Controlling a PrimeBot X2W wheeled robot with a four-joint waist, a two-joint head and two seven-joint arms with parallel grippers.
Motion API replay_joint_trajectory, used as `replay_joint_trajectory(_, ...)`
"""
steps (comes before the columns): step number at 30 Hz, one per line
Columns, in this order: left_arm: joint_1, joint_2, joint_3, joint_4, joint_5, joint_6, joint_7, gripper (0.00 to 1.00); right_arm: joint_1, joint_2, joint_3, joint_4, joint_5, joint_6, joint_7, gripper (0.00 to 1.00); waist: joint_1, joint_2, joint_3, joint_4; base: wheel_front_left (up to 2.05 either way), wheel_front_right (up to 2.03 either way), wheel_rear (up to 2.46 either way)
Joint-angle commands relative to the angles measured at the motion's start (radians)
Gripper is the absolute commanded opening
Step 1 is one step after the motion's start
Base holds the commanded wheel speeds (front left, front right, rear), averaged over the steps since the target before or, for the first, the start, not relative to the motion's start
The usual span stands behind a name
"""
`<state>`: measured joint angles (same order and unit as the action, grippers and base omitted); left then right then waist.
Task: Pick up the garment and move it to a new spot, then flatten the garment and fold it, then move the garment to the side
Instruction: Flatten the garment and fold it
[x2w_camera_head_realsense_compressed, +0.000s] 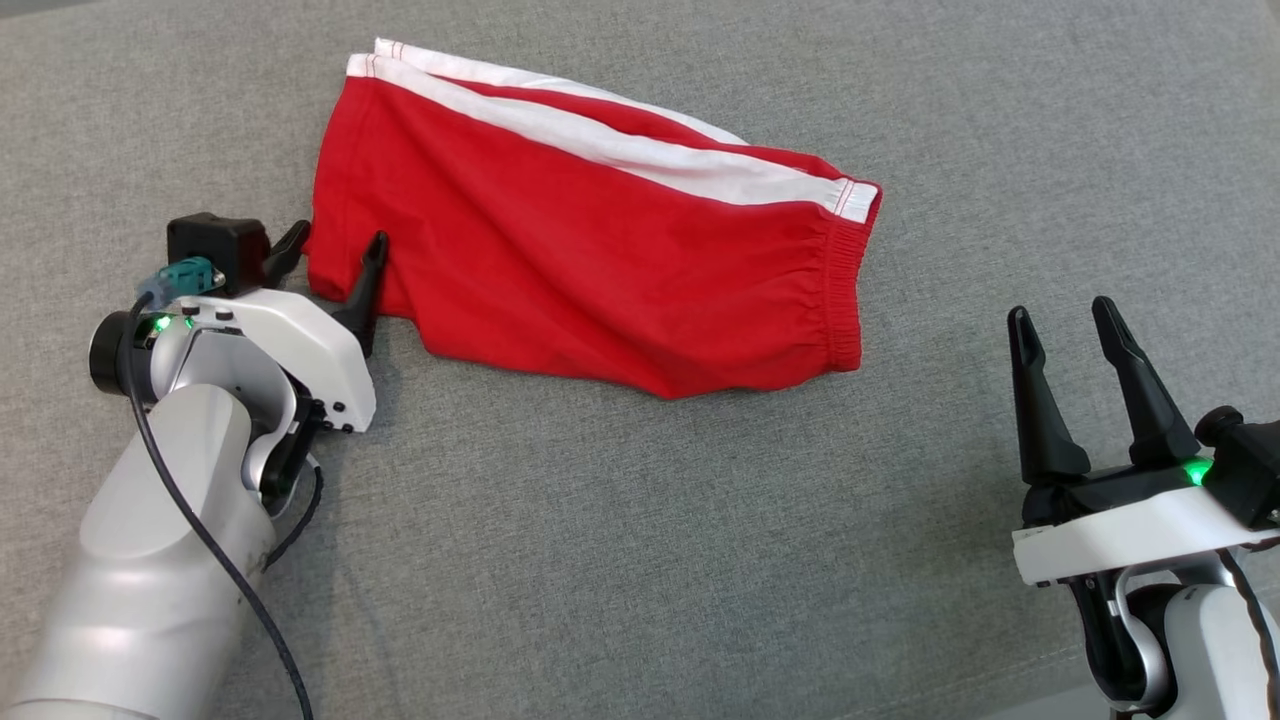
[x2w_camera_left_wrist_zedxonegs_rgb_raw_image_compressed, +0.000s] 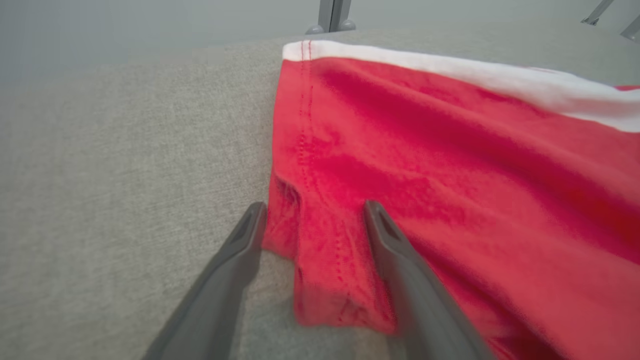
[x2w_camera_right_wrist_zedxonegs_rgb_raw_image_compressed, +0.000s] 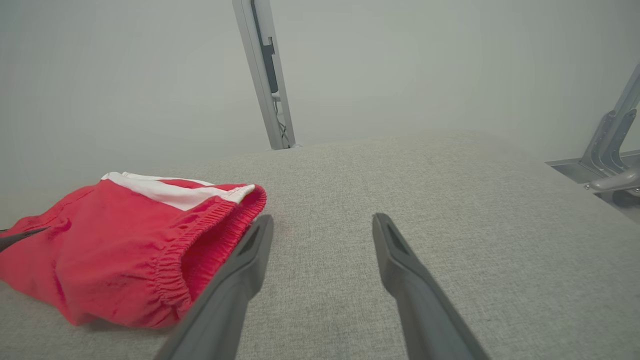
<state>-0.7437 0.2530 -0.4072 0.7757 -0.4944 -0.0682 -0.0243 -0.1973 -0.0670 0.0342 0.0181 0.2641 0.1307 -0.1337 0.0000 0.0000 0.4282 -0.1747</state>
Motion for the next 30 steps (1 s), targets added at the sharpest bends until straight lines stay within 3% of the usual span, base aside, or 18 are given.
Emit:
replay_joint_trajectory(1, 0.004, -0.004, -0.01, 0.03, -0.005, -0.011, 0.021, 1.0, -0.008, 0.0, -0.004, 0.003, 0.005, 0.0, -0.006, 1.0, 0.0, 0.0, -0.002, -0.001, 0.0, 0.0, 0.0)
replay_joint_trajectory(2, 0.003, -0.011, -0.015, 0.045, -0.017, -0.022, 0.032, 0.89, -0.007, 0.0, -0.004, 0.006, 0.008, 0.0, -0.006, 1.0, 0.0, 0.0, -0.004, -0.001, 0.0, 0.0, 0.0)
replay_joint_trajectory(3, 0.001, -0.017, -0.018, 0.056, -0.027, -0.032, 0.039, 0.38, -0.007, 0.001, -0.005, 0.007, 0.013, 0.0, -0.007, 1.0, 0.0, 0.0, -0.005, -0.001, 0.0, 0.0, 0.0)
replay_joint_trajectory(4, 0.002, -0.021, -0.024, 0.07, -0.031, -0.038, 0.047, 0.0, -0.007, 0.002, -0.004, 0.008, 0.013, 0.0, -0.008, 1.0, 0.0, 0.0, -0.008, -0.001, 0.0, 0.0, 0.0)
replay_joint_trajectory(13, 0.063, -0.027, 0.0, 0.088, -0.111, -0.053, -0.003, 0.0, 0.01, -0.001, -0.014, 0.007, 0.018, 0.0, -0.004, 1.0, 0.0, 0.0, -0.033, 0.019, 0.0, 0.0, 0.0)
replay_joint_trajectory(21, 0.255, -0.05, 0.05, -0.053, -0.169, 0.01, -0.096, 0.0, 0.037, -0.018, -0.039, -0.004, 0.007, 0.0, 0.016, 1.0, 0.0, 0.0, -0.059, 0.09, 0.0, 0.0, 0.0)
replay_joint_trajectory(29, 0.415, -0.075, 0.049, -0.274, -0.215, 0.07, -0.047, 0.0, 0.039, -0.027, -0.047, -0.016, -0.005, 0.0, 0.043, 1.0, 0.0, 0.0, -0.081, 0.13, 0.0, 0.0, 0.0)
replay_joint_trajectory(30, 0.425, -0.071, 0.052, -0.305, -0.209, 0.083, -0.05, 0.16, 0.037, -0.027, -0.046, -0.015, -0.007, 0.0, 0.045, 1.0, 0.0, 0.0, -0.084, 0.131, 0.0, 0.0, 0.0)
